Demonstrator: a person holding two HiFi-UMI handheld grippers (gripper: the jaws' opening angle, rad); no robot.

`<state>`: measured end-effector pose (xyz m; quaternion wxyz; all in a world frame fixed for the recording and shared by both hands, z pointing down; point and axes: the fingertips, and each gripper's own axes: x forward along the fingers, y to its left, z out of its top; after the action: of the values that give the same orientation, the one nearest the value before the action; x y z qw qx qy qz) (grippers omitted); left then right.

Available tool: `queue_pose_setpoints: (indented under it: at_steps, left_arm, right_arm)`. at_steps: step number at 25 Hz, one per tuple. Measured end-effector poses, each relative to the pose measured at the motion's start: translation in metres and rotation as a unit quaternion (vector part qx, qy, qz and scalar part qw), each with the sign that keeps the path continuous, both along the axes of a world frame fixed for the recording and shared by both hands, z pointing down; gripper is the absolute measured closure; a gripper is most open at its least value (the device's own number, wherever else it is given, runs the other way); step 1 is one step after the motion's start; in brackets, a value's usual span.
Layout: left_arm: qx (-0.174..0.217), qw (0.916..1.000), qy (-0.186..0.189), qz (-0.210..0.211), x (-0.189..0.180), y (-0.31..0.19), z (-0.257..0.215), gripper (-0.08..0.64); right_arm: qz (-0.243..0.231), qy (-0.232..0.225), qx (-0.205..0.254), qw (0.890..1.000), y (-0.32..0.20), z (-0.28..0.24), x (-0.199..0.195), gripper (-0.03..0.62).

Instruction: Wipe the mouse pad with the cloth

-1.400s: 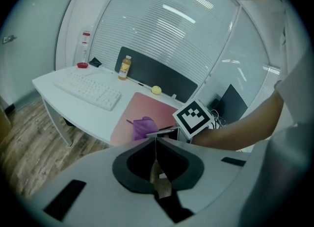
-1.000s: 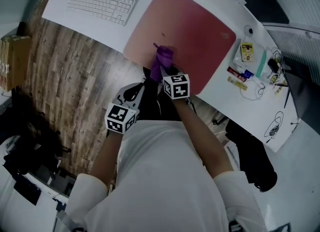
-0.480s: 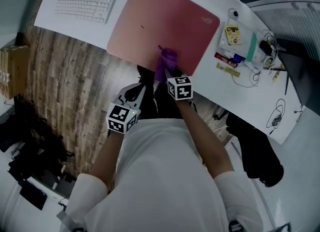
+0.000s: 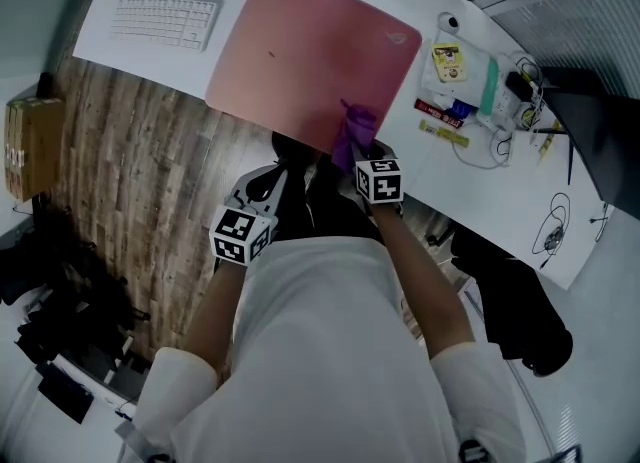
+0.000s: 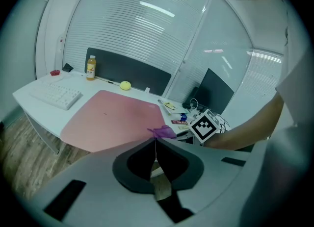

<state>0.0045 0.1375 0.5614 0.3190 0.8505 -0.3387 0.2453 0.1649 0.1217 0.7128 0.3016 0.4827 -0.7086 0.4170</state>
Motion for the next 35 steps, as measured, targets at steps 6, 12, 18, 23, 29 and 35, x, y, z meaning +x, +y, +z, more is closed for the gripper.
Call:
queue_pose_setpoints:
  at_steps: [6, 12, 18, 23, 29, 35]
  left_arm:
    - [0.013, 0.9999, 0.003, 0.004, 0.012, 0.008, -0.016, 0.540]
    - [0.029, 0.9995, 0.008, -0.004, 0.009, 0.010, -0.035, 0.540]
    - [0.056, 0.9980, 0.023, -0.020, -0.002, 0.004, -0.067, 0.540]
    - [0.082, 0.9961, 0.033, -0.003, -0.015, 0.001, -0.103, 0.540]
    - [0.121, 0.9912, 0.054, -0.001, -0.043, -0.029, -0.146, 0.540]
    - [0.142, 0.9880, 0.055, 0.027, -0.060, -0.037, -0.175, 0.540]
  right_arm:
    - [0.015, 0.000, 0.015, 1.000, 0.006, -0.017, 0.030, 0.517]
    - [0.013, -0.003, 0.051, 0.999, 0.002, -0.054, 0.045, 0.517]
    - [0.023, -0.016, 0.107, 0.994, -0.010, -0.112, 0.053, 0.517]
    - [0.024, -0.015, 0.165, 0.986, -0.011, -0.173, 0.046, 0.517]
    - [0.043, -0.011, 0.228, 0.973, -0.018, -0.243, 0.037, 0.517]
    - [0.044, 0.006, 0.273, 0.961, -0.015, -0.299, 0.022, 0.517]
